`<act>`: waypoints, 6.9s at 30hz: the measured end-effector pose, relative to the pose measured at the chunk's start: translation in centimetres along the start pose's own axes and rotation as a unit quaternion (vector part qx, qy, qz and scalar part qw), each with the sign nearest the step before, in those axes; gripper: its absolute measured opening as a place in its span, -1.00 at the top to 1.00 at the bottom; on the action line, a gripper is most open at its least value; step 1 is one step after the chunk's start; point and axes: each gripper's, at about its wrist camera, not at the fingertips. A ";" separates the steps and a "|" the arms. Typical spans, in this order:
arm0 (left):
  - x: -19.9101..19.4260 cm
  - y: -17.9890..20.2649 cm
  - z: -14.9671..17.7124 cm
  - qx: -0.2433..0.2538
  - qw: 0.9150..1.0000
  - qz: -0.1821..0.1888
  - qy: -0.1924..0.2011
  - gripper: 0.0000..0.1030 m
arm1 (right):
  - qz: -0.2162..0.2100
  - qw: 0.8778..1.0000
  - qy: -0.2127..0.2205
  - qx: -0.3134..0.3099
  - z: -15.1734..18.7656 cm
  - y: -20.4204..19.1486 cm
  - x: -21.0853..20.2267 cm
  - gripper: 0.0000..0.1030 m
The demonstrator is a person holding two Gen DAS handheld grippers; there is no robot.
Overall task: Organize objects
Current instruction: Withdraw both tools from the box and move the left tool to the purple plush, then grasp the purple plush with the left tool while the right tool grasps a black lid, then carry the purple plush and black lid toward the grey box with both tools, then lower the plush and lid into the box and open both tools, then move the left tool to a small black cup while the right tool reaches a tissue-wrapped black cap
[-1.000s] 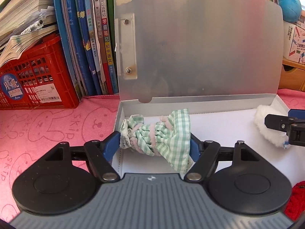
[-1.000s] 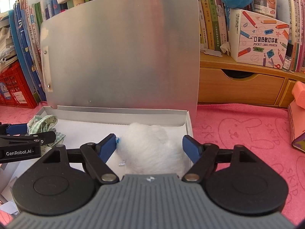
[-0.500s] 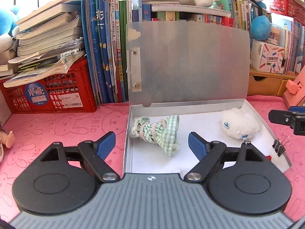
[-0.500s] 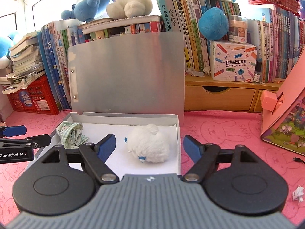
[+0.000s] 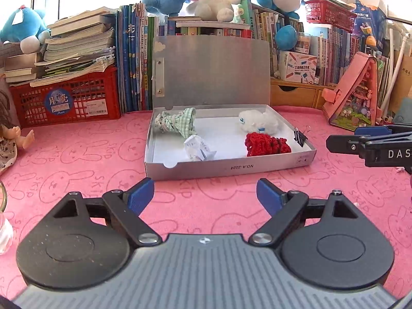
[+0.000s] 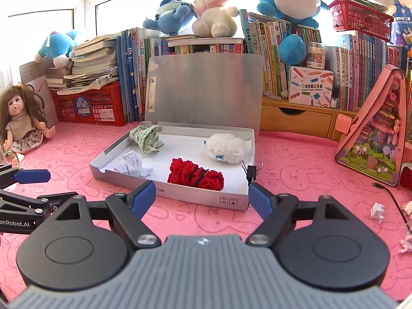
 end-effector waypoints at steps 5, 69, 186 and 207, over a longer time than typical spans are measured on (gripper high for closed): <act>-2.8 1.5 3.6 -0.002 1.000 0.018 0.010 -0.77 | 0.008 1.000 0.010 -0.003 3.3 0.0 -2.8 -0.72; -2.9 6.1 9.1 0.006 0.999 0.040 0.017 -0.17 | 0.091 0.996 0.010 0.025 14.3 -3.0 -6.7 0.29; 15.0 -8.7 -9.1 -0.042 0.997 -0.058 -0.015 -0.52 | 0.016 0.993 -0.061 0.099 -5.7 1.6 13.0 -0.10; 1.4 -2.8 -2.4 0.002 0.999 -0.011 0.033 -0.60 | -0.012 0.999 -0.001 0.032 -1.2 0.2 1.8 -0.29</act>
Point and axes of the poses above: each gripper's, at about its wrist camera, not at the fingertips, and x roughly the way its jaws point, y to its right, z to its underside, and after that the axes turned 11 degrees about z, right-handed
